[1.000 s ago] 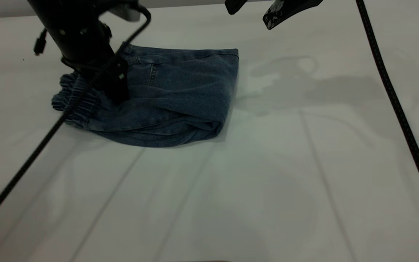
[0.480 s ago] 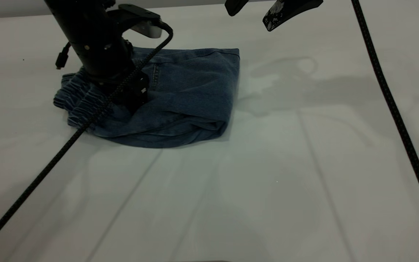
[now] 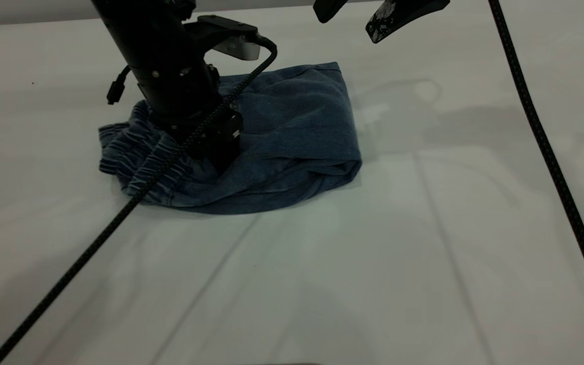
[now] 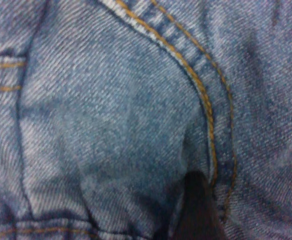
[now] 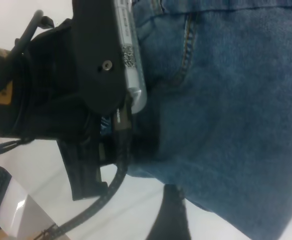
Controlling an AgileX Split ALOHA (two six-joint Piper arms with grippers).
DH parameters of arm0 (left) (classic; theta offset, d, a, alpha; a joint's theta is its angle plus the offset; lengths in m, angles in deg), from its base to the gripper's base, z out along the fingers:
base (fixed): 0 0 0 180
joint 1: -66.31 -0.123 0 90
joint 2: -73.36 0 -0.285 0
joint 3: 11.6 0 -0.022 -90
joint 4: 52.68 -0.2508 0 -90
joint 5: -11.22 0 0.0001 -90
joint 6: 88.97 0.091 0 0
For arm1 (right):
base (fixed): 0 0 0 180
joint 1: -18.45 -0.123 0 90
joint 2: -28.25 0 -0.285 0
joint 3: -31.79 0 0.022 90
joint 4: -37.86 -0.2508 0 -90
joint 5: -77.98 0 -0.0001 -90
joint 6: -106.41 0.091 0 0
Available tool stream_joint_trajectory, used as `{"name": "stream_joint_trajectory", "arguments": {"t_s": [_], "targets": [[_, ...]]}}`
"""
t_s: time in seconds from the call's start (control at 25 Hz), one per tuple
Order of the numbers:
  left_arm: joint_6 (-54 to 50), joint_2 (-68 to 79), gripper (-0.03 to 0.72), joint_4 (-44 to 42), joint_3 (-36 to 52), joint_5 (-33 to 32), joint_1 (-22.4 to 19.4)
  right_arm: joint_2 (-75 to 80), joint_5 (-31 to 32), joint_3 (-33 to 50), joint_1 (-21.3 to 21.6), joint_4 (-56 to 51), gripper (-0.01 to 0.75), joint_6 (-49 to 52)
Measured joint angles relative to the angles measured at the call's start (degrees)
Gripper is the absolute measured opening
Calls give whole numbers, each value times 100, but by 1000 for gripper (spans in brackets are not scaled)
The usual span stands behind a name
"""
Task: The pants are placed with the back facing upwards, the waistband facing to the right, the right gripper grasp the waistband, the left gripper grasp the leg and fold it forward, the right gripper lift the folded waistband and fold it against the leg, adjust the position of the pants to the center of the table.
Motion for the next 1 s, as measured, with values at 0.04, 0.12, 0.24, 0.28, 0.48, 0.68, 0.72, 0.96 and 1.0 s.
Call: {"name": "stream_joint_trajectory", "arguments": {"t_s": [0.04,0.12,0.24,0.28,0.48,0.68,0.72,0.96,1.0], "targets": [[18,0,464,27,0,0,8,0,0,0,0,0,544,-6],[42,0,464,54,0,0,21,0,0,0,0,0,544,-10],[60,-137,463,19,0,-40,-17,-6,27,-7,29,0,544,-23],[60,-240,463,8,6,-76,-41,-28,67,-33,49,14,544,-23],[49,-1300,463,-51,18,-413,-110,-391,535,-302,298,19,544,-30],[45,-2689,463,-130,18,-925,-110,-1153,1380,-340,456,292,543,-48],[45,-2940,463,-146,20,-1025,-110,-1318,1473,-340,462,448,541,-48],[-124,-4531,463,-237,20,-2048,-110,-2122,1617,-340,463,1185,512,501],[-161,-4724,463,-259,20,-2234,-110,-2270,1631,-340,463,1316,509,623]]}}
